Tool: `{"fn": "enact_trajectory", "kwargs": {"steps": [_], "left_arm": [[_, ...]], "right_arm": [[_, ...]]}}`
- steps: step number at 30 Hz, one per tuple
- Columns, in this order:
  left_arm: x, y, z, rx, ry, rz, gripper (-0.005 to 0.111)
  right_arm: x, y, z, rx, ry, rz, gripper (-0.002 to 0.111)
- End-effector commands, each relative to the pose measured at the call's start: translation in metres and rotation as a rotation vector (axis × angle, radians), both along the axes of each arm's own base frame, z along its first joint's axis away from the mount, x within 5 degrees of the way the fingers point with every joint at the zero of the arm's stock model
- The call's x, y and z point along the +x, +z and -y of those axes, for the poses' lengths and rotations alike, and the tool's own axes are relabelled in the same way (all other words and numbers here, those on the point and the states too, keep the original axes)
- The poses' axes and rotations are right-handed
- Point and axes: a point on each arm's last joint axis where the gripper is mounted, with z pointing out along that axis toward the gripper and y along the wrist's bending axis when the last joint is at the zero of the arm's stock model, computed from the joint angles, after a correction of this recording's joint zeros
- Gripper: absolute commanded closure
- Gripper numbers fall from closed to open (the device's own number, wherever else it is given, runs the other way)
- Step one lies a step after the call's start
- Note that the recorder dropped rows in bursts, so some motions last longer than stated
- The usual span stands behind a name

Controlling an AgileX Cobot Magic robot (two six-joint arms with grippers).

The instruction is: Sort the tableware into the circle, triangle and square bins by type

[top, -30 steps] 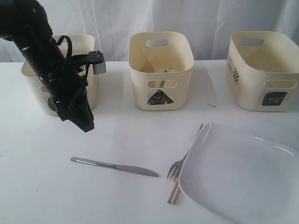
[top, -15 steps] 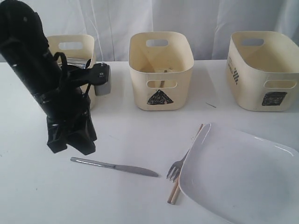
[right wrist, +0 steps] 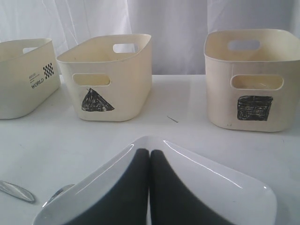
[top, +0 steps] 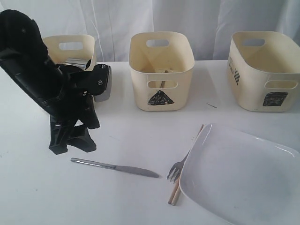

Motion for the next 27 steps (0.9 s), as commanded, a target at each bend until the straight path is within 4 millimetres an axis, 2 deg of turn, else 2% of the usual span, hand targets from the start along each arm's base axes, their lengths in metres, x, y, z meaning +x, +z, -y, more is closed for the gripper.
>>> {"fn": "enact_trajectory", "kwargs": {"steps": [1, 7, 16, 27], "left_arm": [[-0.001, -0.001, 0.002, -0.012, 0.0, -0.002, 0.043], [0.007, -0.024, 0.005, 0.02, 0.002, -0.064, 0.047], [0.013, -0.053, 0.01, 0.054, -0.02, -0.133, 0.047], [0.018, -0.074, 0.012, 0.078, -0.038, -0.165, 0.047]], "right_arm": [[0.0, -0.001, 0.0, -0.007, -0.003, 0.005, 0.108], [0.0, -0.001, 0.0, -0.007, -0.003, 0.005, 0.108], [0.0, -0.001, 0.0, -0.007, -0.003, 0.005, 0.108], [0.0, -0.001, 0.0, -0.007, -0.003, 0.005, 0.108]]}}
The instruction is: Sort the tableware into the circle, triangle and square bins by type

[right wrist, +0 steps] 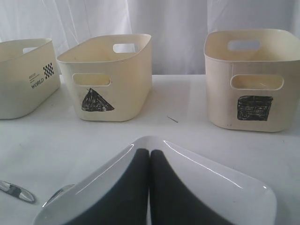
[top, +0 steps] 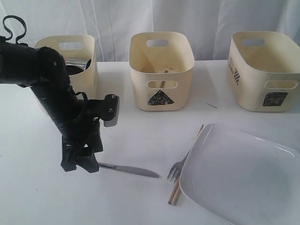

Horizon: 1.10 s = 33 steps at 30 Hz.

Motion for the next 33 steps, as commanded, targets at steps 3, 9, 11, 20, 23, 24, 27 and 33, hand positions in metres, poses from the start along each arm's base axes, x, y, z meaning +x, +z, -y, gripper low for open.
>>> {"fn": "enact_trajectory", "kwargs": {"steps": [3, 9, 11, 20, 23, 24, 27, 33], "left_arm": [[0.0, -0.013, 0.002, 0.004, -0.024, -0.032, 0.047], [0.003, -0.023, 0.003, 0.011, -0.032, -0.034, 0.047], [0.003, -0.025, 0.004, 0.012, -0.036, -0.034, 0.047], [0.006, -0.036, 0.004, 0.026, -0.033, -0.04, 0.047], [0.006, -0.041, 0.004, 0.036, -0.041, -0.054, 0.047], [0.006, -0.043, 0.003, 0.043, -0.045, -0.058, 0.047], [0.007, -0.045, 0.001, 0.068, -0.064, -0.051, 0.047], [0.007, -0.046, -0.001, 0.094, -0.086, -0.04, 0.054]], "right_arm": [[0.0, -0.001, 0.0, -0.007, -0.003, 0.005, 0.108], [0.0, -0.001, 0.0, -0.007, -0.003, 0.005, 0.108], [0.0, -0.001, 0.0, -0.007, -0.003, 0.005, 0.108], [0.0, -0.001, 0.0, -0.007, -0.003, 0.005, 0.108], [0.0, -0.001, 0.0, -0.007, -0.003, 0.005, 0.108], [0.0, -0.001, 0.0, -0.007, -0.003, 0.005, 0.108], [0.0, -0.001, 0.0, -0.007, -0.003, 0.005, 0.108], [0.0, -0.001, 0.0, -0.007, -0.003, 0.005, 0.108]]}}
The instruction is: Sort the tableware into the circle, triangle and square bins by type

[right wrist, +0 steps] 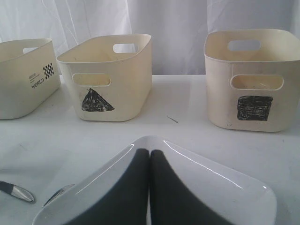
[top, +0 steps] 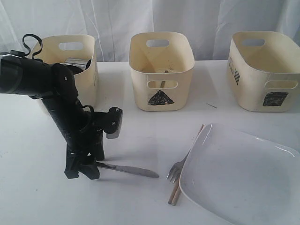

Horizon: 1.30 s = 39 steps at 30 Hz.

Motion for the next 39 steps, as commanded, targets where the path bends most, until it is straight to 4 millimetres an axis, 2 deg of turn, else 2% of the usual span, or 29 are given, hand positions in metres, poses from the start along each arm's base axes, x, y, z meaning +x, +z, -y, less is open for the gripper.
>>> {"fn": "enact_trajectory", "kwargs": {"steps": [1, 4, 9, 18, 28, 30, 39], "left_arm": [[-0.004, -0.01, -0.004, 0.059, -0.046, -0.032, 0.057], [-0.004, -0.014, -0.007, 0.09, -0.082, -0.04, 0.06], [-0.008, -0.028, -0.01, 0.121, -0.092, -0.062, 0.055], [-0.012, -0.048, -0.022, 0.175, -0.095, 0.039, 0.054], [-0.012, -0.051, -0.023, 0.171, -0.091, 0.067, 0.055], [-0.012, -0.051, -0.023, 0.172, -0.092, 0.063, 0.06], [-0.018, -0.051, -0.028, 0.218, -0.144, 0.008, 0.105]], "right_arm": [[0.0, -0.001, 0.0, -0.007, -0.003, 0.005, 0.108], [0.0, -0.001, 0.0, -0.007, -0.003, 0.005, 0.108], [0.0, -0.001, 0.0, -0.007, -0.003, 0.005, 0.108], [0.0, -0.001, 0.0, -0.007, -0.003, 0.005, 0.108], [0.0, -0.001, 0.0, -0.007, -0.003, 0.005, 0.108], [0.0, -0.001, 0.0, -0.007, -0.003, 0.005, 0.108], [0.0, -0.001, 0.0, -0.007, -0.003, 0.005, 0.108]]}}
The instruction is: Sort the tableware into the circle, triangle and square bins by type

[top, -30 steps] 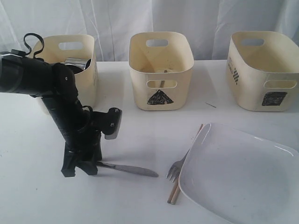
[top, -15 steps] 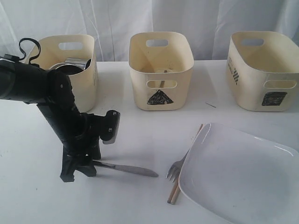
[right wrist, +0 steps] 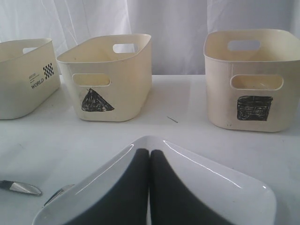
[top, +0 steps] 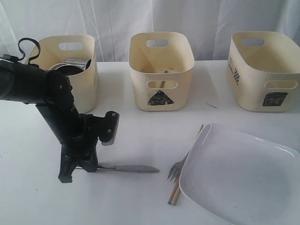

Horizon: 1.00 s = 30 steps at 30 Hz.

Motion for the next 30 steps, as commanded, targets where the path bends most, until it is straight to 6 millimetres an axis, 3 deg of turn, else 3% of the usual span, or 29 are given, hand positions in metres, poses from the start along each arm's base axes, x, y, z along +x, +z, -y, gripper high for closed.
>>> {"fn": "enact_trajectory", "kwargs": {"steps": [1, 7, 11, 21, 30], "left_arm": [[-0.009, -0.037, -0.019, 0.172, -0.108, -0.087, 0.107], [0.001, -0.037, -0.025, 0.23, 0.2, -0.016, 0.107], [0.0, -0.033, -0.026, 0.234, 0.234, -0.016, 0.107], [-0.001, 0.014, -0.015, 0.032, 0.376, 0.058, 0.107], [-0.004, 0.029, -0.01, -0.055, 0.406, 0.052, 0.107]], "right_arm": [[0.0, -0.001, 0.0, -0.007, -0.003, 0.005, 0.108], [0.0, -0.001, 0.0, -0.007, -0.003, 0.005, 0.108], [0.0, -0.001, 0.0, -0.007, -0.003, 0.005, 0.108], [0.0, -0.001, 0.0, -0.007, -0.003, 0.005, 0.108], [0.0, -0.001, 0.0, -0.007, -0.003, 0.005, 0.108]]}}
